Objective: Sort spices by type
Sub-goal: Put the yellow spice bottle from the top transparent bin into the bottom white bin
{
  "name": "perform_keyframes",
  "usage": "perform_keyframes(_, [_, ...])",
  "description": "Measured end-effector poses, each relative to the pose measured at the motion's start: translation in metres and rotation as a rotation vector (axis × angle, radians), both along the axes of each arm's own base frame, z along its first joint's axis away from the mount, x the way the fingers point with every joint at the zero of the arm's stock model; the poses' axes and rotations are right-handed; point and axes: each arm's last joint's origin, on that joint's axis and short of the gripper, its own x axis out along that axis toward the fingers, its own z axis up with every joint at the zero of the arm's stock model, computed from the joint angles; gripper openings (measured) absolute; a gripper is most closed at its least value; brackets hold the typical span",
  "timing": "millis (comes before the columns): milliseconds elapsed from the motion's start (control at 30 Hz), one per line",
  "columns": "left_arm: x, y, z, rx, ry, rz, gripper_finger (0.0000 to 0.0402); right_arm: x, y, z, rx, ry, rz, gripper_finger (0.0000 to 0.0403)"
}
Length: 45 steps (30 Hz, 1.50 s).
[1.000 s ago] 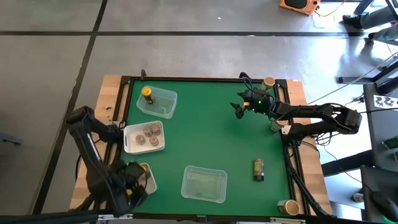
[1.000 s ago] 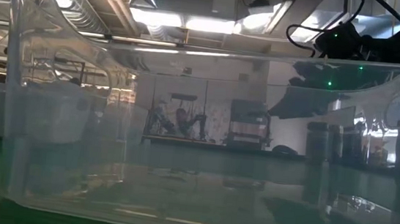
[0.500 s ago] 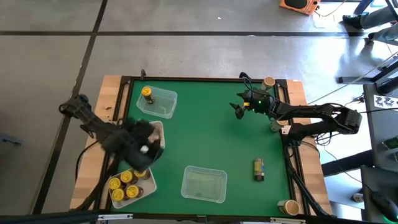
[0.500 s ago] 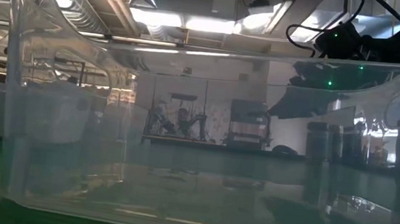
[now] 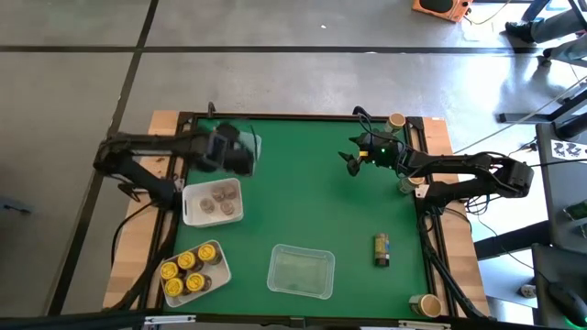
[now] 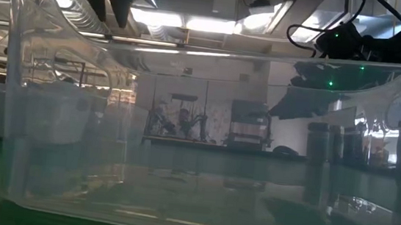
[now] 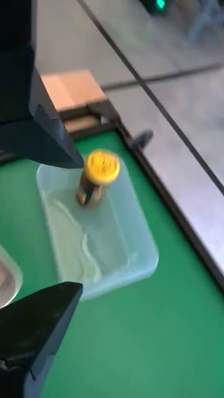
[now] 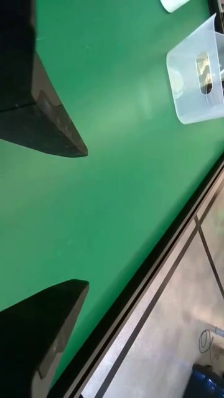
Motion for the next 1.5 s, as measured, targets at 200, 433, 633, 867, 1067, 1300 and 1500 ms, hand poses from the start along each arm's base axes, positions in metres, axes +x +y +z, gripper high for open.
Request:
perform_keyframes(200, [-0.009,0.052,0.0,-0.015,0.056,0.146,0.0306,0.0,0.0,0.0,0.0,0.001,0.0,0.0337])
perform_keyframes(433, [-0.027,0.096,-0.002,-0.098,0.078,0.285,0.0306,-0.002,0.001,-0.004,-0.007,0.067,0.022,0.0337])
perform_keyframes(633, [-0.03,0.124,-0.024,-0.211,0.021,0.275,0.0306,-0.003,0.002,-0.007,0.004,0.091,0.029,0.0337])
perform_keyframes(867, [-0.039,0.147,-0.059,-0.251,0.029,0.285,0.0305,-0.003,0.003,-0.007,0.017,0.084,0.056,0.0337])
perform_keyframes(1067, [-0.046,0.151,-0.078,-0.301,0.032,0.312,0.0305,-0.002,0.003,-0.006,0.017,0.081,0.059,0.0337])
perform_keyframes(1300, [-0.052,0.157,-0.103,-0.332,0.002,0.313,0.0305,-0.002,0.003,-0.006,0.017,0.08,0.059,0.0337])
perform_keyframes(1500, [-0.058,0.159,-0.116,-0.325,0.014,0.321,0.0305,-0.002,0.003,-0.006,0.017,0.08,0.059,0.0337])
